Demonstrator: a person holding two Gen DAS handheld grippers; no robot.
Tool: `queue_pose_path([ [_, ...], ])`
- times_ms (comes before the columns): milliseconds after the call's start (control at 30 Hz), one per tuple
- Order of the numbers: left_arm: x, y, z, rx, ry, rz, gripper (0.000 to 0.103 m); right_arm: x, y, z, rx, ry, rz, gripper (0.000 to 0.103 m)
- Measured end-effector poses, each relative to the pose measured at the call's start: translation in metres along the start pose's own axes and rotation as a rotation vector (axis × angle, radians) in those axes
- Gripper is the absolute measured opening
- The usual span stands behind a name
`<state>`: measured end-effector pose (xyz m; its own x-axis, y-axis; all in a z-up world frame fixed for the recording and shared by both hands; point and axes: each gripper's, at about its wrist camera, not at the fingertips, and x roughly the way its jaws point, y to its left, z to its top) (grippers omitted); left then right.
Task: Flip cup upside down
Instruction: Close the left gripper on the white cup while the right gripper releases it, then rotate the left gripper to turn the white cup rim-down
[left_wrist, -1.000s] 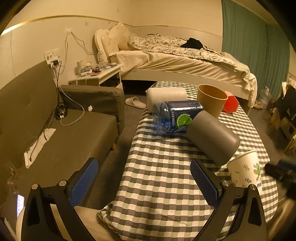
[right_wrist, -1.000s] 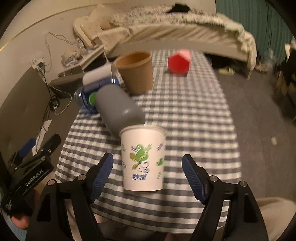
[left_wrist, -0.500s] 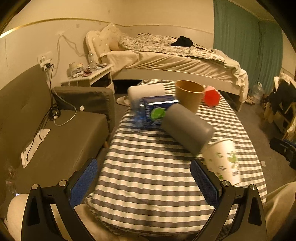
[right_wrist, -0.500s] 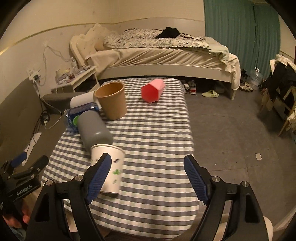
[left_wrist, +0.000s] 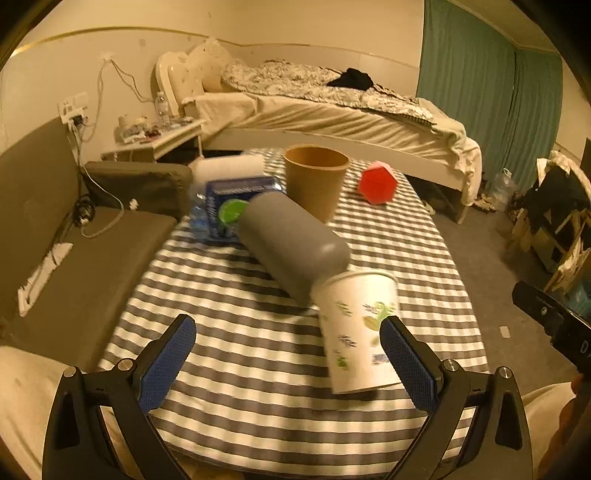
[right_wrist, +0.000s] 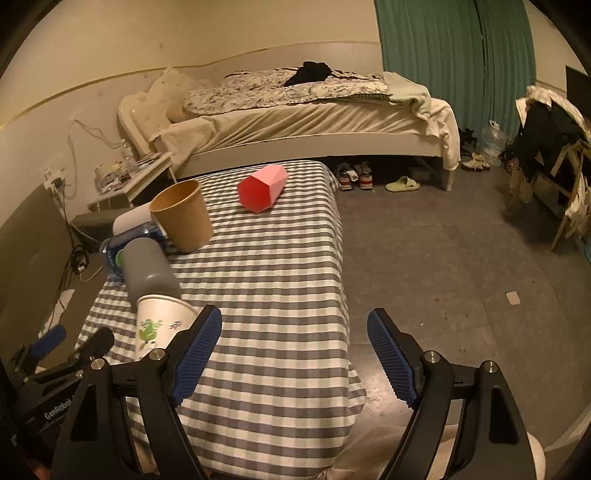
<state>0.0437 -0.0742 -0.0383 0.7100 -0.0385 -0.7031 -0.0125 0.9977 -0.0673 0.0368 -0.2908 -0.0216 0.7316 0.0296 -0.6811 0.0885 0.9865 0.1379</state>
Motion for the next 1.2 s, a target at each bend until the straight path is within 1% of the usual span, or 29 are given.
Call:
queue_pose_path([
  [133,0.012,-0.017,-0.005,0.022,0.033,-0.021,0.101,0.007,-0.016,0.0,0.048,0.023,-0.006,0.081],
  [233,0.025,-0.027,-0.011,0.048,0.073,-0.023,0.101,0.009,-0.03,-0.001,0.101,0.037,0.001,0.081],
  [333,0.035,-0.032,-0.018,0.049,0.112,-0.044,0.1,0.01,-0.04,-0.001,0.139,0.042,-0.002,0.081],
  [400,0.041,-0.035,-0.023,0.05,0.14,-0.056,0.093,0.011,-0.045,-0.002,0.153,0.05,-0.004,0.081],
  [467,0.049,-0.037,-0.028,0.052,0.179,-0.069,0.07,0.012,-0.047,-0.001,0.159,0.057,-0.004,0.081],
  [533,0.052,-0.037,-0.031,0.049,0.206,-0.089,0.059,0.013,-0.049,-0.001,0.166,0.06,-0.004,0.081],
  [567,0.049,-0.038,-0.032,0.063,0.198,-0.085,0.056,0.013,-0.05,0.0,0.17,0.059,-0.002,0.081],
  [767,0.032,-0.036,-0.028,0.094,0.196,-0.094,0.056,0.012,-0.051,0.001,0.184,0.06,0.004,0.081],
  [967,0.015,-0.029,-0.024,0.14,0.242,-0.079,0.056,0.009,-0.046,0.001,0.172,0.053,0.001,0.081],
  [1100,0.006,-0.026,-0.027,0.194,0.315,-0.09,0.056,0.008,-0.041,-0.001,0.162,0.054,-0.003,0.081],
  [1200,0.003,-0.024,-0.03,0.276,0.39,-0.085,0.056,0.006,-0.037,-0.002,0.155,0.051,0.0,0.081],
])
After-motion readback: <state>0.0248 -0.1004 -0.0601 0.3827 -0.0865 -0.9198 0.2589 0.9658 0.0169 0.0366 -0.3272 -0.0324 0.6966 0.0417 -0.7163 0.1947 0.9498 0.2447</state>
